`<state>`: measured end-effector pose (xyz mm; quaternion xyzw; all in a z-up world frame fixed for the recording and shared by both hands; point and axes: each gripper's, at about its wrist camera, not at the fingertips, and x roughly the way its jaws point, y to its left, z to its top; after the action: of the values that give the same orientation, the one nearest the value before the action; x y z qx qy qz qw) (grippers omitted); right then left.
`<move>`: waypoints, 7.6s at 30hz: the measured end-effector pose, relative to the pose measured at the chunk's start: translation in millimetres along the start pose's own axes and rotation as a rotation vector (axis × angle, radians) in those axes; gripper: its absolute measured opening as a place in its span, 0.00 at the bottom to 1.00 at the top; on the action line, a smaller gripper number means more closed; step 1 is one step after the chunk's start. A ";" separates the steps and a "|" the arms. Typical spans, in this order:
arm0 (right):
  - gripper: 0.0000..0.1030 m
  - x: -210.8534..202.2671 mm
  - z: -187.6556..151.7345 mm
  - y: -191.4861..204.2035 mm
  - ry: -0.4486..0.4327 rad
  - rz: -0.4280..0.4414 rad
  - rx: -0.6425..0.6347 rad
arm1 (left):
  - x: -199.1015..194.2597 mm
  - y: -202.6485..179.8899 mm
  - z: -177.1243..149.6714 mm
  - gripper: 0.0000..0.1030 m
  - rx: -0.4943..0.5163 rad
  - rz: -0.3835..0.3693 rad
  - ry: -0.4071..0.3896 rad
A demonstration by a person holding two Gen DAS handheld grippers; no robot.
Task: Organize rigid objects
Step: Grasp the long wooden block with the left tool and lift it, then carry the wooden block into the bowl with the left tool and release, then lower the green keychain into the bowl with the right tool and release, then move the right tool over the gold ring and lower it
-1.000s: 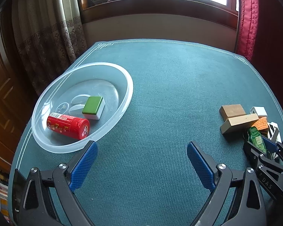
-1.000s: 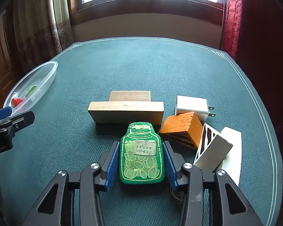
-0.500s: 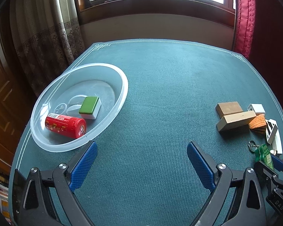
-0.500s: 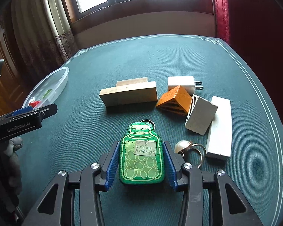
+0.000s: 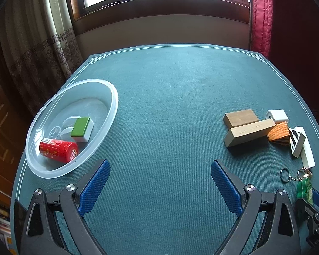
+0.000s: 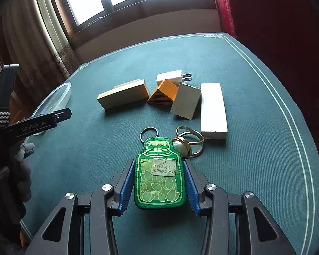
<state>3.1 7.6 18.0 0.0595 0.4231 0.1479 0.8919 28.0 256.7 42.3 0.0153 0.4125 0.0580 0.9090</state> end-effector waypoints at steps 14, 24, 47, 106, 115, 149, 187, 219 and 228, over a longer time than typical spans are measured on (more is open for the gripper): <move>0.46 -12.7 -19.4 -16.6 -0.025 -0.050 0.012 | 14.7 -59.8 19.4 0.93 0.050 -0.121 0.045; 0.47 -15.0 -26.6 -15.8 -0.053 -0.056 0.005 | 30.4 -97.8 46.2 0.93 -0.005 -0.181 0.061; 0.48 -16.8 -26.0 -17.7 -0.062 -0.041 0.004 | 63.5 -119.0 38.7 0.89 -0.035 -0.147 0.021; 0.45 -4.5 13.8 39.0 -0.071 0.063 0.076 | -21.3 81.5 29.2 0.89 -0.166 0.038 -0.235; 0.45 -2.4 32.5 55.1 -0.102 0.083 0.041 | -9.2 127.4 38.2 0.89 -0.237 0.126 -0.226; 0.45 18.2 89.9 130.4 -0.142 0.172 -0.047 | 4.9 199.6 32.5 0.93 -0.442 0.164 -0.146; 0.45 116.7 142.6 246.8 -0.043 0.245 -0.189 | -8.2 216.0 7.9 0.93 -0.463 0.262 -0.178; 0.65 94.4 104.8 212.1 -0.081 0.217 -0.169 | -7.0 204.8 3.8 0.93 -0.459 0.251 -0.170; 0.65 82.6 86.0 187.6 -0.079 0.169 -0.135 | -8.4 188.9 6.0 0.93 -0.419 0.226 -0.161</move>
<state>78.9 213.2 55.1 0.0407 0.3700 0.2481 0.8943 9.5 443.4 66.8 -0.1228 0.3135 0.2421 0.9100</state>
